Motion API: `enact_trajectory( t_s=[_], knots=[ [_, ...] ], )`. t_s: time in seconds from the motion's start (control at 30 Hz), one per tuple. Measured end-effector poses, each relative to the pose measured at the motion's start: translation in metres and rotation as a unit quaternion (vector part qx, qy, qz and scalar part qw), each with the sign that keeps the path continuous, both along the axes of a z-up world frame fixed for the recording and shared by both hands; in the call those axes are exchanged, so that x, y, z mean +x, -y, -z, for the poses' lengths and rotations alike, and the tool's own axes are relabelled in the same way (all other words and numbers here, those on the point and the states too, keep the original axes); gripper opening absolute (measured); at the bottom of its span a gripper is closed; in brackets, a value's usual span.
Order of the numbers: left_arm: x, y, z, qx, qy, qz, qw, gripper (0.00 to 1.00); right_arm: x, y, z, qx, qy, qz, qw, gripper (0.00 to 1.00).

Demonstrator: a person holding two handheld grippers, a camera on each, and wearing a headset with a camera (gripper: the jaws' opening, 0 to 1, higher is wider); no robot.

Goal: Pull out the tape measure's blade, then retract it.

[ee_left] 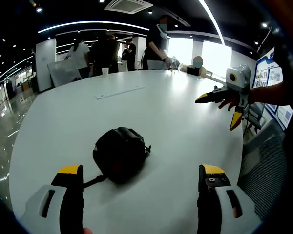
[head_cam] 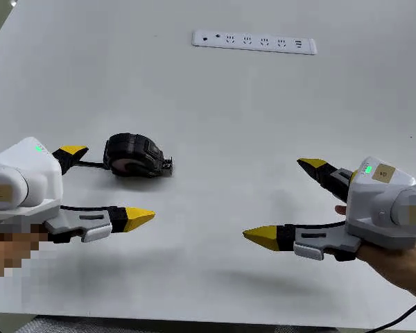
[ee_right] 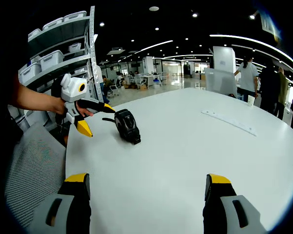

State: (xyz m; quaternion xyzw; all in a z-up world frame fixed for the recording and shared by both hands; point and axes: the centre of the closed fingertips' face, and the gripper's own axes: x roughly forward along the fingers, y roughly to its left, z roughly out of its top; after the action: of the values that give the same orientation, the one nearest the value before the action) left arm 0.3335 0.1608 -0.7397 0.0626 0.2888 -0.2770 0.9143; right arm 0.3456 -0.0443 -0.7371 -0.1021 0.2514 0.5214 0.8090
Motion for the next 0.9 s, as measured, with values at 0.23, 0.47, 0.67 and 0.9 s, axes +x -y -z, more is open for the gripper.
enact_trajectory(
  t_s=[0.23,0.47,0.67,0.9],
  knots=[
    [0.004,0.0,0.003,0.004,-0.004,0.01,0.9999,0.95,0.006,-0.005,0.0,0.002,-0.001,-0.012,0.9999,0.97],
    [0.008,-0.004,0.005,0.012,-0.007,0.02,0.9997,0.92,0.011,-0.011,0.003,-0.002,0.0,-0.026,0.9997,0.96],
    [0.015,-0.007,0.005,0.019,-0.008,0.03,0.9993,0.91,0.015,-0.017,0.006,-0.005,0.0,-0.04,0.9992,0.95],
    [0.024,-0.011,0.005,0.027,-0.009,0.043,0.9987,0.89,0.02,-0.024,0.011,-0.01,0.003,-0.057,0.9983,0.94]
  ],
)
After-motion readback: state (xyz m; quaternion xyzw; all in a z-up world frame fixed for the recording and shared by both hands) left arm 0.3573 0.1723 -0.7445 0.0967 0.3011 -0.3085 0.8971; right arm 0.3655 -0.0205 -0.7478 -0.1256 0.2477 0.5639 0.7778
